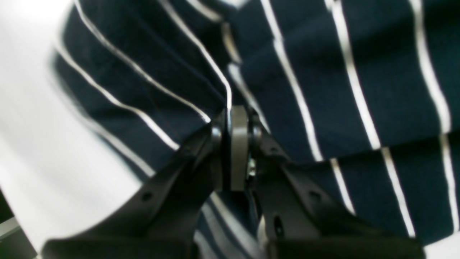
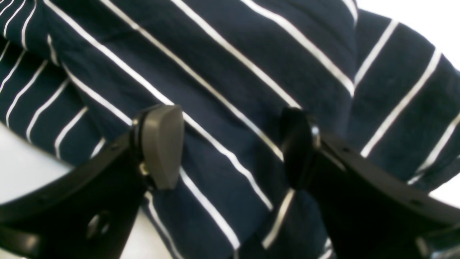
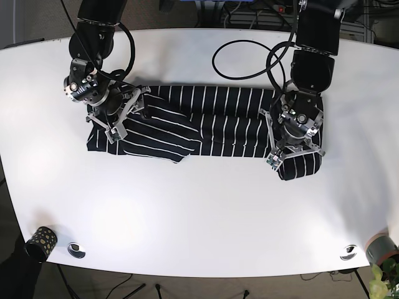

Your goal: Fold the T-shirt properly

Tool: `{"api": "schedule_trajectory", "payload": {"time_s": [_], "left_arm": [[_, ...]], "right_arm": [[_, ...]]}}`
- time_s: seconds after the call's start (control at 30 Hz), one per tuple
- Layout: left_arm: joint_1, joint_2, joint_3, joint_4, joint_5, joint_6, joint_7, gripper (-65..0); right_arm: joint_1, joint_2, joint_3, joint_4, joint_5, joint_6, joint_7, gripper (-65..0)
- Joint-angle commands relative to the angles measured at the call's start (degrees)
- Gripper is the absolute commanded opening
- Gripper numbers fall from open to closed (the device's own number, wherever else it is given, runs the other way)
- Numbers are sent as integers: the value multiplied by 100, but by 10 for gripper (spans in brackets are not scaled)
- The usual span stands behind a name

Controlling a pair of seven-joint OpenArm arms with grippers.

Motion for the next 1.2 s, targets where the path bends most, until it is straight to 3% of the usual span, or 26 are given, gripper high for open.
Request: {"api": "schedule_trajectory", "payload": {"time_s": [0.0, 0.1, 0.33, 0.53, 0.87, 1.17], "left_arm": [[-75, -28, -114, 452, 56, -209, -44, -650], [-49, -19, -140, 724, 74, -543, -26, -650], [162, -10, -97, 1384, 39, -622, 158, -650], [426, 25, 607, 1806, 21, -631, 158, -650], [505, 588, 1231, 1770, 21, -631, 150, -650], [470, 1080, 1363, 1137, 21, -631, 132, -650]], "right_arm": [[80, 52, 15, 106, 82, 8, 129, -250], [80, 52, 15, 106, 82, 8, 129, -250], [97, 52, 24, 106, 82, 8, 129, -250], [97, 52, 24, 106, 82, 8, 129, -250], [97, 52, 24, 97, 82, 8, 129, -250], [97, 52, 24, 97, 82, 8, 129, -250]]}}
